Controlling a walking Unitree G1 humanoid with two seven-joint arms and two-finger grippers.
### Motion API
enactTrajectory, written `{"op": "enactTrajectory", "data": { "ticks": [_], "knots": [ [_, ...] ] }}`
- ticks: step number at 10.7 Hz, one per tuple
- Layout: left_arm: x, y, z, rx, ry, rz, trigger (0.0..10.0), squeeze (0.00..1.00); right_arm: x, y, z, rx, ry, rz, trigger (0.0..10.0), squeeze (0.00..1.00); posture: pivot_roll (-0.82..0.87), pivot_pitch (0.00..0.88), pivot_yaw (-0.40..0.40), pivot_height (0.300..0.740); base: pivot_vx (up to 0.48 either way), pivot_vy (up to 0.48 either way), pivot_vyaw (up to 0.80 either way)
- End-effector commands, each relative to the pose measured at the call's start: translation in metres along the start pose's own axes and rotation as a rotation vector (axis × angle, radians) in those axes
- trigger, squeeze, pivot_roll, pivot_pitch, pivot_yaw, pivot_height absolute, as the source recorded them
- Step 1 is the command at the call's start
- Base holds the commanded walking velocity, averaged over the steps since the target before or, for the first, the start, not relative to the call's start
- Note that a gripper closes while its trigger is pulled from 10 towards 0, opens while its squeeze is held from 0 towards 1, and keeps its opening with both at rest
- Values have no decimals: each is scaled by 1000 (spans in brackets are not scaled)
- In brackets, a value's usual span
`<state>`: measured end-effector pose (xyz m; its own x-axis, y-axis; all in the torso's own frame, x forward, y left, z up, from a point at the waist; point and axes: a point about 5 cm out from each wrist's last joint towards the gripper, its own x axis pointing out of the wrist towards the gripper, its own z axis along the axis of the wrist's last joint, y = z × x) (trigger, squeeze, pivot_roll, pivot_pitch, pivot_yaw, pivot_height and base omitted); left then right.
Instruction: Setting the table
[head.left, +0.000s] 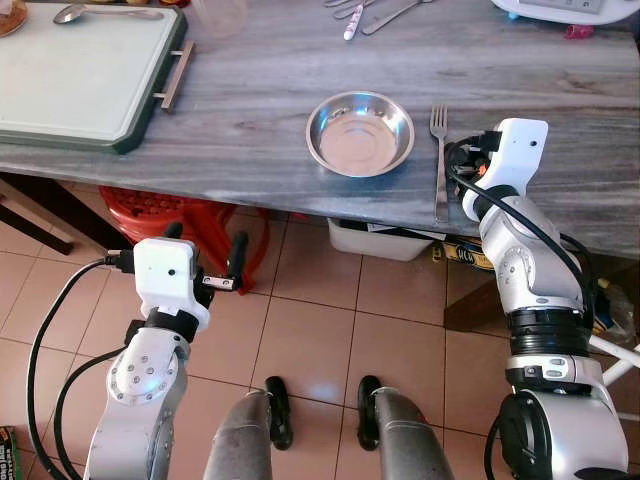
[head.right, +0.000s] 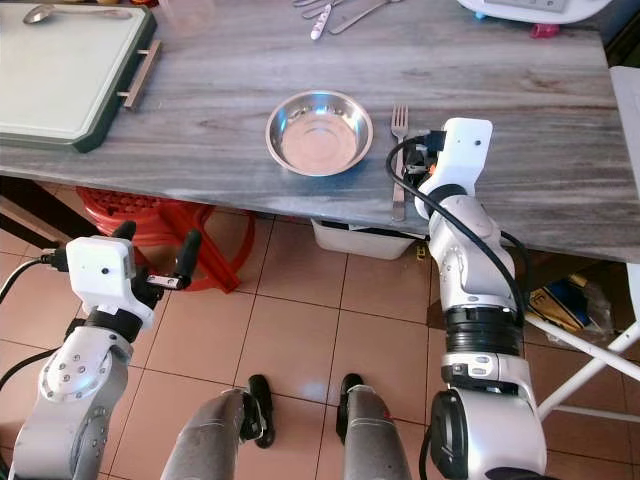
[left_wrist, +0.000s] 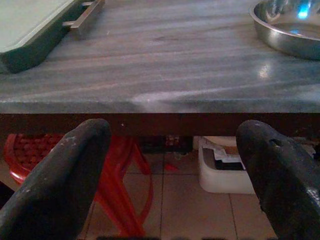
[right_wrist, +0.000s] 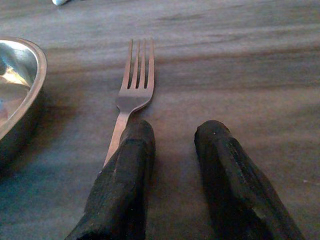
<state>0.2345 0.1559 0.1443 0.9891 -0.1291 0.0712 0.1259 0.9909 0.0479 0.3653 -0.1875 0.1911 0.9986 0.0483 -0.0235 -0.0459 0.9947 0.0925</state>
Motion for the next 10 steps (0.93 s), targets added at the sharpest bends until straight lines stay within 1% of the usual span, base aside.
{"op": "enactTrajectory", "data": {
  "ticks": [1, 4, 6, 7, 8, 9, 10],
  "knots": [
    [-2, -1, -5, 0, 20, -4, 10000, 0, 0, 6, -16, 20, 65, 34, 10000, 0, 69, 319, 39, 740, 0, 0, 0],
    [-1, -1, -5, 1, 18, -3, 10000, 0, -1, 7, -16, 25, 57, 41, 10000, 0, 71, 314, 37, 740, 0, 0, 0],
    [-1, -1, -5, 1, 15, -1, 10000, 0, -8, 4, -14, -5, 29, 34, 10000, 0, 66, 310, 33, 740, 0, 0, 0],
    [0, -1, -5, -1, 13, -1, 10000, 0, -15, -2, -12, -9, 6, -2, 10000, 0, 62, 305, 29, 740, 0, 0, 0],
    [4, -3, -5, -10, 2, 1, 10000, 0, -26, -10, -2, -60, -72, -42, 10000, 0, 47, 292, 21, 740, 0, 0, 0],
    [5, -4, -5, -15, -7, 5, 10000, 0, -32, -12, 5, -109, -131, -60, 10000, 0, 41, 285, 18, 740, 0, 0, 0],
    [7, -4, -4, -18, -18, 11, 10000, 0, -37, -10, 12, -118, -186, -71, 10000, 0, 41, 272, 14, 740, 0, 0, 0]
  ]
}}
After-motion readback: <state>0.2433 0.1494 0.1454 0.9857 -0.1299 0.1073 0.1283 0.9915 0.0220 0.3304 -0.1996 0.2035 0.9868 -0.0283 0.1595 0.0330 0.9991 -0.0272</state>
